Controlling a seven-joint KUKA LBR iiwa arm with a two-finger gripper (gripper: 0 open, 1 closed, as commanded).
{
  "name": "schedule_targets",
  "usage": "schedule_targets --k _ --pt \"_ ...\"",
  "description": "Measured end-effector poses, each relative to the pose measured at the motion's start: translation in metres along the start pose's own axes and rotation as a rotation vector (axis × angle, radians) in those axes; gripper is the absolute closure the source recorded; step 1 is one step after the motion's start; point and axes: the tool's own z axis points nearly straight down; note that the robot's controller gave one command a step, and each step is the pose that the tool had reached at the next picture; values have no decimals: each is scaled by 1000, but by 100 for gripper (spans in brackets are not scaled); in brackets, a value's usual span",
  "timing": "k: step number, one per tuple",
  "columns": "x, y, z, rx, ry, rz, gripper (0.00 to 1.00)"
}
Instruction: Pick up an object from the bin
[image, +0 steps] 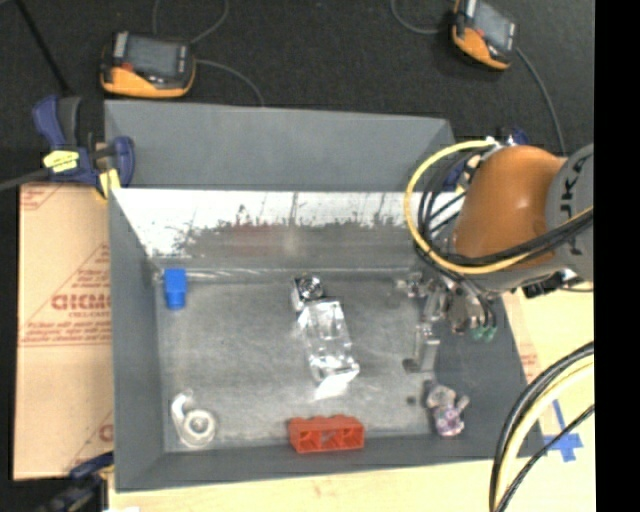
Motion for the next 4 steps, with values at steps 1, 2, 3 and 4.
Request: schedule_targets --k 1,2,3,4 --pt "73 87 49 -1 -7 -128 0" --pt "68 103 78 3 -21 -164 0" --pt "61 106 74 1 -47 -169 100" --pt "60 118 -19 0 -17 -125 100"
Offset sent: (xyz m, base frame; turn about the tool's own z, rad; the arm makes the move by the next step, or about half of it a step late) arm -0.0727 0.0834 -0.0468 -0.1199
